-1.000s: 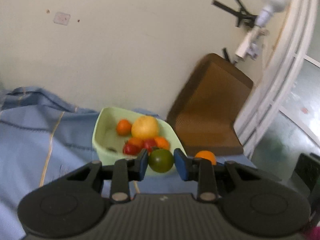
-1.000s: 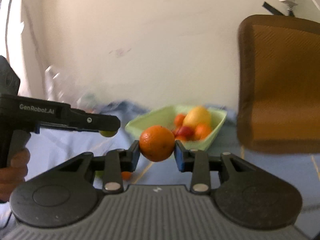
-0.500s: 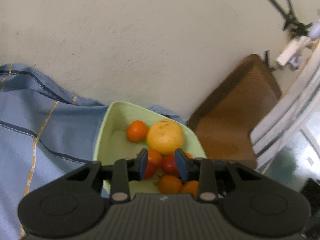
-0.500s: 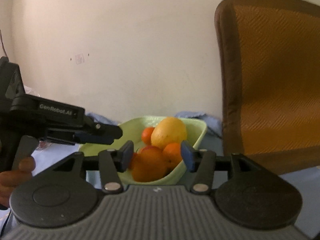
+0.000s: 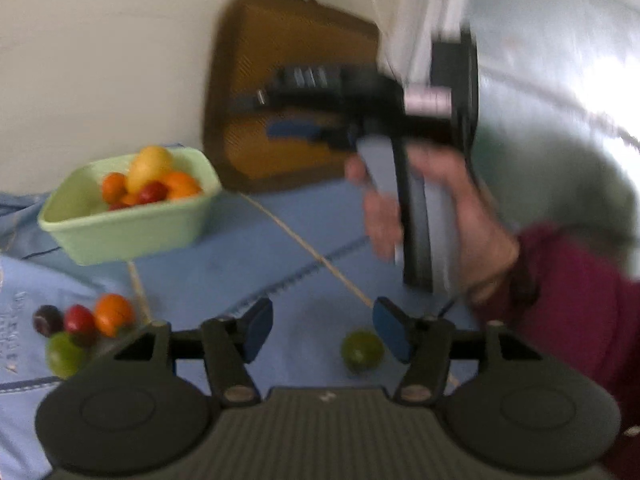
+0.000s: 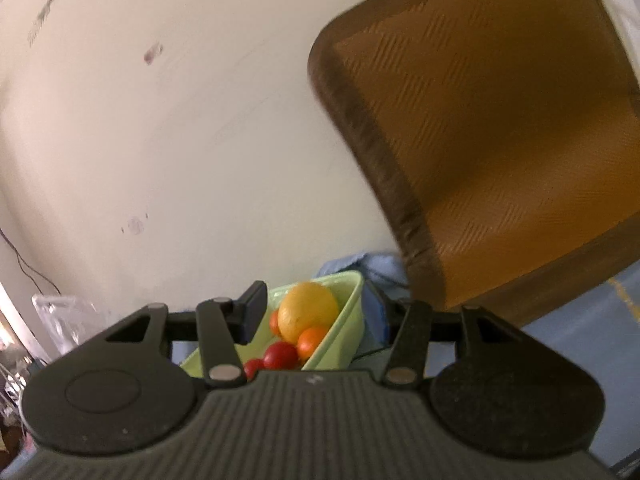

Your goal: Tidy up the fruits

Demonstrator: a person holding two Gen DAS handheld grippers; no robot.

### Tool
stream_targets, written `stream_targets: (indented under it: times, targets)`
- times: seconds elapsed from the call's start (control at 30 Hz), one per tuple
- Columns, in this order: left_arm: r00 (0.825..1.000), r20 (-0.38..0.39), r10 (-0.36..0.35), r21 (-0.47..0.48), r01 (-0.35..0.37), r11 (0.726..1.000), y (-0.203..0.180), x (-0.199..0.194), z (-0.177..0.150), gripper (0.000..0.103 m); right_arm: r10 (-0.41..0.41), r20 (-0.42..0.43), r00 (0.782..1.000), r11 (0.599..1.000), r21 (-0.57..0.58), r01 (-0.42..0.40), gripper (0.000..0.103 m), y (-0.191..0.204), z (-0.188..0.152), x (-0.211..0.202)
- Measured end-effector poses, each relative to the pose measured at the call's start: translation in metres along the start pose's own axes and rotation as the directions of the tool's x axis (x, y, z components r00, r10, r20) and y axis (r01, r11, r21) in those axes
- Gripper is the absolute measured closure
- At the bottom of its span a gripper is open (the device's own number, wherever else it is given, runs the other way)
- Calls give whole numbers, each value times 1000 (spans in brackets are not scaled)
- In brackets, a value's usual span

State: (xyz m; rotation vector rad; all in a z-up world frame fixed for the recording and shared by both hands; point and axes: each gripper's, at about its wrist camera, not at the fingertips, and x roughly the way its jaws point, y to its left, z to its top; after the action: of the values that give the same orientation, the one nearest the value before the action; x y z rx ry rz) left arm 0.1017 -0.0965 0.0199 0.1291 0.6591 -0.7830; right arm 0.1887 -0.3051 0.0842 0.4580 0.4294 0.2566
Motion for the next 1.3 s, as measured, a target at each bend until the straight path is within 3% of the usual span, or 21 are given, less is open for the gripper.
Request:
stream_targets:
  times: [0.17,0.23,0.27,0.3,0.4,0.5,0.67,0.83,0.93,1.03,1.3]
  targets:
    - [997,-82,-2,36,5,999,-11,24,-6,47,-29,47,998,1000,-8,29,48,-7,4,-19]
    - [997,-77,-21,48,25,999,-11,22,-8,58,-37,50,998,999,-4,37,48,-10,4,-21]
    - [996,-74,-52,44,55,997,-10,20,-8,74,-38,46,998,999,1,38,48,-11,4,-20]
    - [996,-64,-68,36,70,997,-7,19,-5,76,-36,38,999,999,6,36,48,-12,3,-17]
    - [1000,-11,8,39,-8,999,7,10,3,76,-26,25,999,1000,-1,26,48,-10,2,-13]
    - [999,15,45,-93,-43,995,50,6,21,76,4,12,1000,1000,-25,-4,48,-2,0,-10]
    - [987,82,140,-230,-118,966,115,5,57,76,38,-35,999,991,-125,-42,48,20,-12,-4]
    - [972,50,228,-298,-203,933,156,26,74,76,59,-97,994,956,-281,-84,48,47,-31,6]
    - [964,-1,266,-322,-252,912,166,45,72,73,65,-132,989,919,-379,-111,48,61,-43,9]
    - [960,-21,278,-347,-268,899,167,56,76,60,82,-184,979,882,-444,-157,48,71,-52,12]
    - [947,76,311,-416,-254,873,176,-17,64,56,85,-344,935,836,-486,-255,48,85,-71,24]
